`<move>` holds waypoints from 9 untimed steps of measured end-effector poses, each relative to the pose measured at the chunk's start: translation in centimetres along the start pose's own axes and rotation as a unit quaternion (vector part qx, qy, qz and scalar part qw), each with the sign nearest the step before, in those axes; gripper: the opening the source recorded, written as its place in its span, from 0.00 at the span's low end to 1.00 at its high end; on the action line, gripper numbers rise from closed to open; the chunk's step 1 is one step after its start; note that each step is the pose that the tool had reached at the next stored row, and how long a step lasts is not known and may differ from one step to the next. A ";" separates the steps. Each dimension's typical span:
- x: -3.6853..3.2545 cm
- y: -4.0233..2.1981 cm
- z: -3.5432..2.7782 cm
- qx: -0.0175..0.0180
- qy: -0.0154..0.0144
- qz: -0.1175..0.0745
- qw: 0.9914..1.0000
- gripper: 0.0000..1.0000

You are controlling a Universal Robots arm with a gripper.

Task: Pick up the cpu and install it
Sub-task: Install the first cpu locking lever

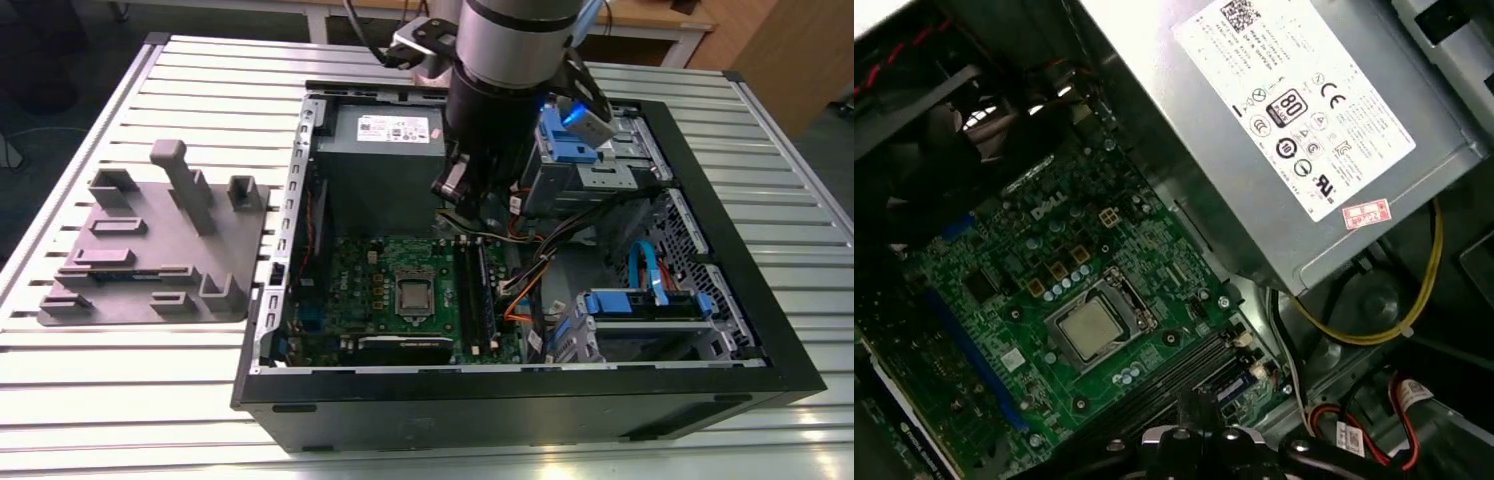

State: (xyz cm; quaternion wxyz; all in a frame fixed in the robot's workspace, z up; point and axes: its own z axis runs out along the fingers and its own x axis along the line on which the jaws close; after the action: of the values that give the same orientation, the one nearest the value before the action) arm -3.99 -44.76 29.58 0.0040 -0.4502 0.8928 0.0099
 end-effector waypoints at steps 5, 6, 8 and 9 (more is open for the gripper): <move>0.01 -0.01 0.59 -0.001 0.001 -0.044 0.999 0.11; 0.01 -0.01 0.72 -0.001 0.001 -0.053 0.999 0.11; 0.01 -0.02 0.98 -0.001 0.001 -0.071 0.997 0.11; 0.02 -0.02 1.11 -0.001 0.001 -0.080 0.997 0.11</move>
State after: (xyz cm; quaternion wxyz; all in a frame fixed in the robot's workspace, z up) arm -3.99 -44.76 28.47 0.0032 -0.5204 0.8539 0.0103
